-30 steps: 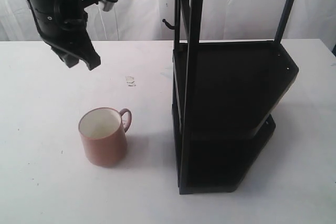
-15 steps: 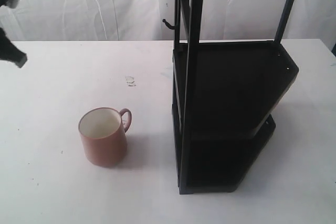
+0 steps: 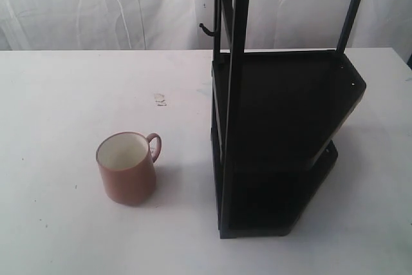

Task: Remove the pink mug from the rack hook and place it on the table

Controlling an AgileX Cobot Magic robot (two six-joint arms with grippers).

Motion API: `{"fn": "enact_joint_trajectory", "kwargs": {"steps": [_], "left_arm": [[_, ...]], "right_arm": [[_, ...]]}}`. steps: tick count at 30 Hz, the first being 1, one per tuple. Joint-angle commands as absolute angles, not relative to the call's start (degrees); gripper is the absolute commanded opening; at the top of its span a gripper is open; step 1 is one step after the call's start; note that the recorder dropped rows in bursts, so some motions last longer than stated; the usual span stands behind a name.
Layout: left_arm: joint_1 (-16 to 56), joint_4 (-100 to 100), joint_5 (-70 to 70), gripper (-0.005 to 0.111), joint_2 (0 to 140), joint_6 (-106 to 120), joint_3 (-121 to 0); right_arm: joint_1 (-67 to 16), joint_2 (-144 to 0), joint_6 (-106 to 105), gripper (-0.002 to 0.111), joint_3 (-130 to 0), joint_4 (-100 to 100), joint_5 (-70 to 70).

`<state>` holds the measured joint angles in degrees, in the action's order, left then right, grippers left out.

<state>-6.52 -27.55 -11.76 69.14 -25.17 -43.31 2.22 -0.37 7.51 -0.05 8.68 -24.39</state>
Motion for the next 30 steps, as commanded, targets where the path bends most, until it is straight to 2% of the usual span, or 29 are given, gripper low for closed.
{"fn": "enact_joint_trajectory", "kwargs": {"steps": [1,10,17,21,30], "left_arm": [[-6.7,-28.69,-7.17,0.0,55.62,-24.65,-41.2],[-6.7,-22.5,-18.59,0.0,29.54,-21.88,-41.16],[-6.7,-22.26,-20.98,0.0,19.96,-17.02,-40.2],[-6.7,-22.26,-13.99,0.0,18.39,-16.86,-34.91],[-6.7,-13.96,13.16,0.0,18.96,-16.86,-15.32]], "right_arm": [[2.36,0.0,7.74,0.0,0.0,8.13,-24.08],[2.36,0.0,7.74,0.0,0.0,8.13,-24.08],[2.36,0.0,7.74,0.0,0.0,8.13,-24.08],[2.36,0.0,7.74,0.0,0.0,8.13,-24.08],[2.36,0.0,7.74,0.0,0.0,8.13,-24.08]]}}
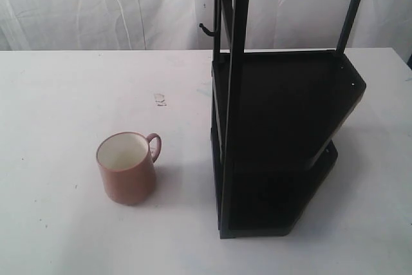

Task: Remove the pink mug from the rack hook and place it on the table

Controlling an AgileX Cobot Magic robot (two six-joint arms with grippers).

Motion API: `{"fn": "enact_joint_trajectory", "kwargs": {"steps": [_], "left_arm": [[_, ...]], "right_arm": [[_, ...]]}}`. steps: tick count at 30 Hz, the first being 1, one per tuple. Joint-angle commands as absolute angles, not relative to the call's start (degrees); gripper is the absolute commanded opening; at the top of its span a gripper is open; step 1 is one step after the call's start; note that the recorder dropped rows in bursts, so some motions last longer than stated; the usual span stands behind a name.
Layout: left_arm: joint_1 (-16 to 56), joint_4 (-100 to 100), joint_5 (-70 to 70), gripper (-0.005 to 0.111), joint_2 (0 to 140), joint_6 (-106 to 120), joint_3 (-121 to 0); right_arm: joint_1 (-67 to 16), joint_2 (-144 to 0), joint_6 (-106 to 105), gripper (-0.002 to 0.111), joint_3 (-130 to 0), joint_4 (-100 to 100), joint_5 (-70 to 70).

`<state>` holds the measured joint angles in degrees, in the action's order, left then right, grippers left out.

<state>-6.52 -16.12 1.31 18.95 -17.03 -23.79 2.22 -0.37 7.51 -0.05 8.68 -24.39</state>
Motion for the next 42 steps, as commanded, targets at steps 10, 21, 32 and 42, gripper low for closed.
{"fn": "enact_joint_trajectory", "kwargs": {"steps": [10,21,32,42], "left_arm": [[-6.7,-13.96,16.56,0.0,18.96,-15.08,-2.63],[-6.7,-13.86,18.49,0.0,13.65,-13.85,0.0],[-6.7,-9.97,16.35,0.0,3.13,-5.57,0.0],[-6.7,-9.56,-10.13,0.0,0.0,-1.42,0.0]], "right_arm": [[2.36,0.0,7.74,0.0,0.0,8.13,-24.08],[2.36,0.0,7.74,0.0,0.0,8.13,-24.08],[2.36,0.0,7.74,0.0,0.0,8.13,-24.08],[2.36,0.0,7.74,0.0,0.0,8.13,-23.96]]}}
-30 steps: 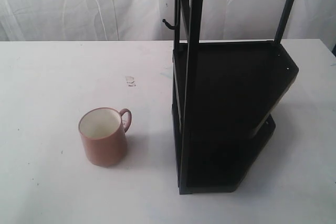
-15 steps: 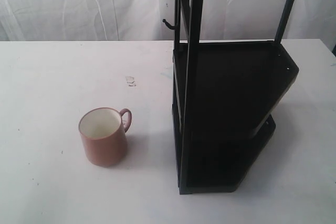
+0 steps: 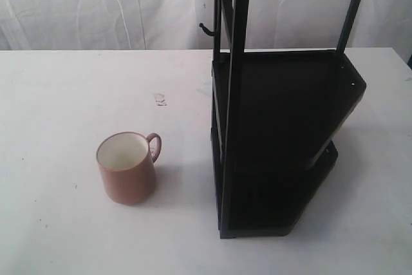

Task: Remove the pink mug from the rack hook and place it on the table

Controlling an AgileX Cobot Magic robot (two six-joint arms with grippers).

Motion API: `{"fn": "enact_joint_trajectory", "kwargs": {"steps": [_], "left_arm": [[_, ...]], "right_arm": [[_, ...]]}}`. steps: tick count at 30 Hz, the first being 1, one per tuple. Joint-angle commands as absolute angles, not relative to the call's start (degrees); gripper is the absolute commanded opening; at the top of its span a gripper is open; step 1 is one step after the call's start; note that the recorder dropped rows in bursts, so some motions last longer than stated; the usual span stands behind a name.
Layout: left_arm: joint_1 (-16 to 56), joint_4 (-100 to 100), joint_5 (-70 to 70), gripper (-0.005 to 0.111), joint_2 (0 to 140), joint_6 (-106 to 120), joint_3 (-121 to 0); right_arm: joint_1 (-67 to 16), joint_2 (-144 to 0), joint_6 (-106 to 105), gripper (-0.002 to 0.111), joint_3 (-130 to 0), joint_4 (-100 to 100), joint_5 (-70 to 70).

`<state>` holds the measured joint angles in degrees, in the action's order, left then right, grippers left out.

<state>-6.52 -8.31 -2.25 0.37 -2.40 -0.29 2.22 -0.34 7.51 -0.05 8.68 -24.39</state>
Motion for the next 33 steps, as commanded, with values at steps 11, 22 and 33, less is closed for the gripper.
{"fn": "enact_joint_trajectory", "kwargs": {"steps": [11,22,33], "left_arm": [[-6.7,-12.26,-12.48,0.0,0.0,-1.54,0.0],[-6.7,-12.0,-12.08,0.0,0.0,-1.56,0.0],[-6.7,-12.0,-12.08,0.0,0.0,-1.45,0.0]], "right_arm": [[2.36,0.0,7.74,0.0,0.0,8.13,-23.96],[2.36,0.0,7.74,0.0,0.0,8.13,-23.96],[2.36,0.0,7.74,0.0,0.0,8.13,-23.96]]}}
